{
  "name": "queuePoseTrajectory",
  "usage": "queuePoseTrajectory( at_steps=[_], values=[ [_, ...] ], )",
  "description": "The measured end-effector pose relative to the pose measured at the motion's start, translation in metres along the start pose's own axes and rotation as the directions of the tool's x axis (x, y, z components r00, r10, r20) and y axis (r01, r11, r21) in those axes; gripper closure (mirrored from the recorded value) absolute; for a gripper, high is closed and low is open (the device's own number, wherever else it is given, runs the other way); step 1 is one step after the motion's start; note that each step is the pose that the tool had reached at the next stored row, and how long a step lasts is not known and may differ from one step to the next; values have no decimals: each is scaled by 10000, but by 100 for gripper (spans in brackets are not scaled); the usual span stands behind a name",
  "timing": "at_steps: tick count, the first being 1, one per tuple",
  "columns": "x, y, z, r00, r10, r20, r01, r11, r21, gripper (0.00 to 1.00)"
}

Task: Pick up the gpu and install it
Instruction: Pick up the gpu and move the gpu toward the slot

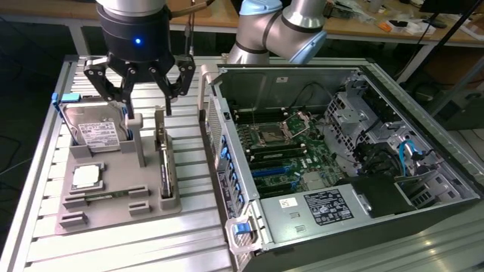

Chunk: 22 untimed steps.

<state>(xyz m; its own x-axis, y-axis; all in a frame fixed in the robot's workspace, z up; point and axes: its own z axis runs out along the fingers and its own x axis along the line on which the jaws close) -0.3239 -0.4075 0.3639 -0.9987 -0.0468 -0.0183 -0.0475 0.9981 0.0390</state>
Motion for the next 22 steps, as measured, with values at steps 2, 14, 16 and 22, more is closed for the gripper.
queuePoseTrajectory(
  at_steps=[2, 14, 16, 22],
  values=[
    [-3, -12, 36, 10000, 1, -5, -1, 10000, 0, 38],
    [-71, -38, 160, 10000, 0, 0, 0, 10000, 2, 38],
    [-70, -39, 198, 10000, 0, 1, 0, 10000, 1, 38],
    [-68, -45, 306, 10000, 1, 0, -1, 10000, 2, 38]
  ],
)
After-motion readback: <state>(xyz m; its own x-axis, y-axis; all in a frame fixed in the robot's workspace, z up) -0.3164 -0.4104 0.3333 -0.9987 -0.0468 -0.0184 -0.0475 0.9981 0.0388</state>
